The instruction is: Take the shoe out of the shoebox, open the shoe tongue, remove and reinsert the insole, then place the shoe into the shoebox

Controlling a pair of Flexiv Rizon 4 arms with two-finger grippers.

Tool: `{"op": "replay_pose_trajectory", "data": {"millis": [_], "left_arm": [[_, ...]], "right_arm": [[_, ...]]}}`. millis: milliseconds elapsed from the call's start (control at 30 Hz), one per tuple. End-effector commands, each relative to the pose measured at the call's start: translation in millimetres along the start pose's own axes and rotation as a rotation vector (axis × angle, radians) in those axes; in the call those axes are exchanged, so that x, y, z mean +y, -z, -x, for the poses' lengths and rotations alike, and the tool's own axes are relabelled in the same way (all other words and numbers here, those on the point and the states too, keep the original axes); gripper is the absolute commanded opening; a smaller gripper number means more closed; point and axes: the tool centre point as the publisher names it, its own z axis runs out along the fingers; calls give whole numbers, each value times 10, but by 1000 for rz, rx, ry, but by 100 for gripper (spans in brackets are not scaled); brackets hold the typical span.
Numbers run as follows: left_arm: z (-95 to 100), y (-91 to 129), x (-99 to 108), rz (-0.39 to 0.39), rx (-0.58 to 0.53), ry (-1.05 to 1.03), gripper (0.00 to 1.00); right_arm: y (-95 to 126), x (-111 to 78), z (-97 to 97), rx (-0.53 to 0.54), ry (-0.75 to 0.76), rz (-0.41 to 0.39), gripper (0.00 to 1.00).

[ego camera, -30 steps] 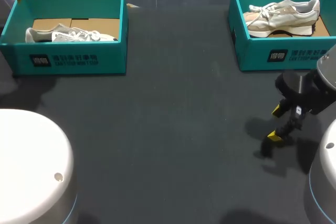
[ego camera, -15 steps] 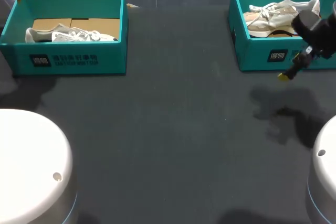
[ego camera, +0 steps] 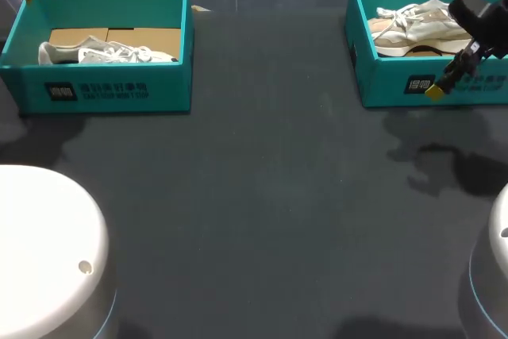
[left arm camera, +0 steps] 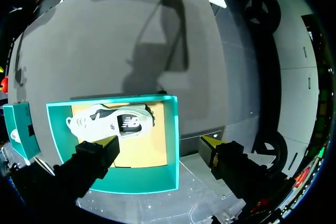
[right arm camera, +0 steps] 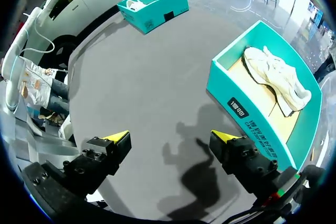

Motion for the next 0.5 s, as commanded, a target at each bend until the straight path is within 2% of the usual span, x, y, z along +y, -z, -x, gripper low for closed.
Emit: {"op": "replay_pose_trajectory", "data": {"millis": [33, 67, 167, 267, 300, 367, 433, 500], "left_arm": [[-6, 6, -2, 0, 1, -2, 100], [-6, 6, -2, 0, 1, -2, 100], [-6, 6, -2, 0, 1, -2, 100], [-6, 6, -2, 0, 1, -2, 100], [-6, 6, -2, 0, 1, -2, 100], [-6, 6, -2, 0, 1, -2, 100], [-6, 6, -2, 0, 1, -2, 100], [-6, 6, -2, 0, 1, -2, 100]], "right_arm": [[109, 110, 132, -101, -99, -22, 100], [168, 180, 205, -171, -133, -44, 100], [320, 342, 455, -263, -239, -49, 100], [385, 443, 736, -364, -358, -147, 100], [432, 473, 842, -343, -399, -117, 100], [490, 549, 1025, -381, -401, -98, 100], [468, 589, 1286, -415, -525, -141, 100], [468, 589, 1286, -415, -525, -141, 100]]}}
